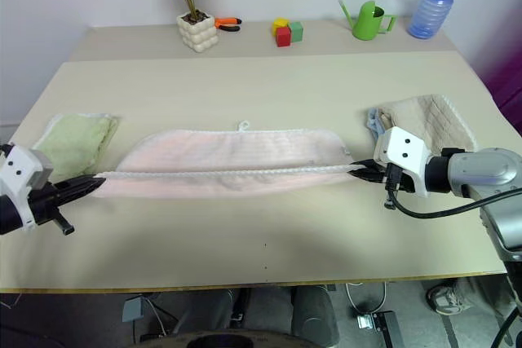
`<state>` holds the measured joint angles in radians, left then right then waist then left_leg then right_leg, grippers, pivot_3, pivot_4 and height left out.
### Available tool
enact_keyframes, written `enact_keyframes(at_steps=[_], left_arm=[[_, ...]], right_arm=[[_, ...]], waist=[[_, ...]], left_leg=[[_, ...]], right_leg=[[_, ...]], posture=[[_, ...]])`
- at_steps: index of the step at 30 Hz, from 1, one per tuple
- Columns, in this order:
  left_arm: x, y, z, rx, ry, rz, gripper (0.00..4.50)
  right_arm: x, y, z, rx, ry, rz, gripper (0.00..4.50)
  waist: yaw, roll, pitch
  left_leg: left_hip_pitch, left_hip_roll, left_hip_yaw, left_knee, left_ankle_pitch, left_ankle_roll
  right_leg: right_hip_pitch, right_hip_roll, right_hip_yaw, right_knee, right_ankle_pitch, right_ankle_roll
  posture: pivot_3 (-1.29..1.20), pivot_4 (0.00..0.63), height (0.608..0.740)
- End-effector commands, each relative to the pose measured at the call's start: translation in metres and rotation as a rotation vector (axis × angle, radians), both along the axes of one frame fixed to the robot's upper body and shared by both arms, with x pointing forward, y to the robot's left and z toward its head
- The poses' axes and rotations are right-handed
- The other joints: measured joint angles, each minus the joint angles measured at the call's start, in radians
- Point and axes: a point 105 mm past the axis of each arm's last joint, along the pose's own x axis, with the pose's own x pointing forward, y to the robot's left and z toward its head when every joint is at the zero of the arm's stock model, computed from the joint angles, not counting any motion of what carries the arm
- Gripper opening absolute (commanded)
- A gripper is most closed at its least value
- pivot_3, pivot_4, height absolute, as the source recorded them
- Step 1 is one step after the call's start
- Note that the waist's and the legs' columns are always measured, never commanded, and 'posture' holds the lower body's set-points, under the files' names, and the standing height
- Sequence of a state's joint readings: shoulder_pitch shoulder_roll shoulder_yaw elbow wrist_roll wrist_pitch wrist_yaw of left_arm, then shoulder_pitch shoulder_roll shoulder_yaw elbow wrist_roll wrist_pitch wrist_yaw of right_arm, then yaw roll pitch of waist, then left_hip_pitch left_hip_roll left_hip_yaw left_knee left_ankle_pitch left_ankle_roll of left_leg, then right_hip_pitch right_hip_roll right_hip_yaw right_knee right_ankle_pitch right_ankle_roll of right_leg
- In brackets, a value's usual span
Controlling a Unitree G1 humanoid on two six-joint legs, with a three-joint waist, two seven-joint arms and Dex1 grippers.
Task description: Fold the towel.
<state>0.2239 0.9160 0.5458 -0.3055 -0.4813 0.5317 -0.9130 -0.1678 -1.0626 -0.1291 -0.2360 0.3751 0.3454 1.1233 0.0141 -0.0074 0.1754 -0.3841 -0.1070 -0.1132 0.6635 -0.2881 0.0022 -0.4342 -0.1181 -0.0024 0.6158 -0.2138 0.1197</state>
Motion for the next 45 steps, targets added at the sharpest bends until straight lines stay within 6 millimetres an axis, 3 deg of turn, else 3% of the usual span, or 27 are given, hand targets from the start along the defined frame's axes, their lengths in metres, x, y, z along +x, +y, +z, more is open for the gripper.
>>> enact_keyframes(at_steps=[1,9,15,21,33,35,38,43,44,45], left_arm=[[0.015,0.004,0.006,0.046,-0.058,0.016,0.00],[0.071,0.006,-0.004,0.083,-0.117,0.040,0.00],[0.097,0.002,-0.010,0.060,-0.130,0.024,0.00],[0.110,0.002,-0.016,0.060,-0.134,0.036,0.00],[0.115,0.007,-0.020,0.050,-0.147,0.075,0.00],[0.115,0.008,-0.020,0.039,-0.146,0.086,0.00],[0.117,0.012,-0.020,0.029,-0.147,0.117,0.93],[0.118,0.020,-0.014,0.004,-0.194,0.182,3.43],[0.117,0.021,-0.011,-0.005,-0.205,0.191,3.90],[0.116,0.021,-0.008,-0.015,-0.216,0.195,3.90]], right_arm=[[0.009,0.004,0.014,0.010,-0.078,0.000,0.13],[0.053,0.006,0.000,0.011,-0.143,-0.076,0.13],[0.077,0.003,-0.012,0.034,-0.144,-0.131,0.13],[0.090,0.004,-0.018,0.041,-0.160,-0.158,0.13],[0.102,0.013,-0.015,0.071,-0.178,-0.161,0.13],[0.103,0.014,-0.015,0.073,-0.171,-0.162,0.65],[0.104,0.014,-0.014,0.084,-0.164,-0.168,1.91],[0.105,0.008,-0.005,0.072,-0.222,-0.188,4.44],[0.104,0.005,-0.002,0.067,-0.234,-0.194,4.45],[0.104,0.003,0.001,0.063,-0.248,-0.202,4.45]], waist=[[0.000,0.000,0.000],[-0.003,0.000,0.000],[-0.006,0.000,0.000],[-0.009,0.000,0.000],[-0.018,0.000,0.000],[-0.021,0.000,0.000],[-0.027,0.000,0.000],[-0.028,0.000,0.000],[-0.027,0.000,0.000],[-0.027,0.000,0.000]], left_leg=[[0.000,0.000,0.000,0.000,0.000,0.000],[0.001,0.000,0.000,0.000,0.000,0.000],[-0.001,-0.001,0.001,0.000,0.003,-0.006],[-0.004,-0.001,0.001,0.000,0.004,-0.007],[-0.004,-0.001,0.001,0.001,0.004,-0.007],[-0.004,-0.001,0.001,0.001,0.004,-0.007],[-0.004,-0.001,0.000,0.001,0.004,-0.007],[-0.004,-0.001,0.001,0.001,0.004,-0.007],[-0.004,-0.001,0.001,0.001,0.004,-0.007],[-0.004,-0.001,0.001,0.001,0.004,-0.007]], right_leg=[[0.000,0.000,0.000,0.000,0.000,0.000],[0.000,0.000,0.000,0.001,0.001,0.001],[-0.003,0.000,0.000,0.001,0.001,0.001],[-0.006,0.000,0.000,0.003,0.001,0.001],[-0.006,0.000,0.000,0.004,0.001,0.001],[-0.006,0.000,0.000,0.004,0.001,0.001],[-0.006,0.000,0.000,0.004,0.001,0.001],[-0.007,0.000,0.000,0.005,0.001,0.001],[-0.007,0.000,0.000,0.005,0.001,0.001],[-0.007,0.000,0.000,0.005,0.001,0.001]], posture=[[0.00,0.150,0.732],[0.00,0.150,0.732],[0.00,0.150,0.732],[0.00,0.150,0.732],[0.00,0.150,0.732],[0.00,0.150,0.732],[0.00,0.150,0.732],[0.00,0.150,0.732],[0.00,0.150,0.732],[0.00,0.150,0.732]])
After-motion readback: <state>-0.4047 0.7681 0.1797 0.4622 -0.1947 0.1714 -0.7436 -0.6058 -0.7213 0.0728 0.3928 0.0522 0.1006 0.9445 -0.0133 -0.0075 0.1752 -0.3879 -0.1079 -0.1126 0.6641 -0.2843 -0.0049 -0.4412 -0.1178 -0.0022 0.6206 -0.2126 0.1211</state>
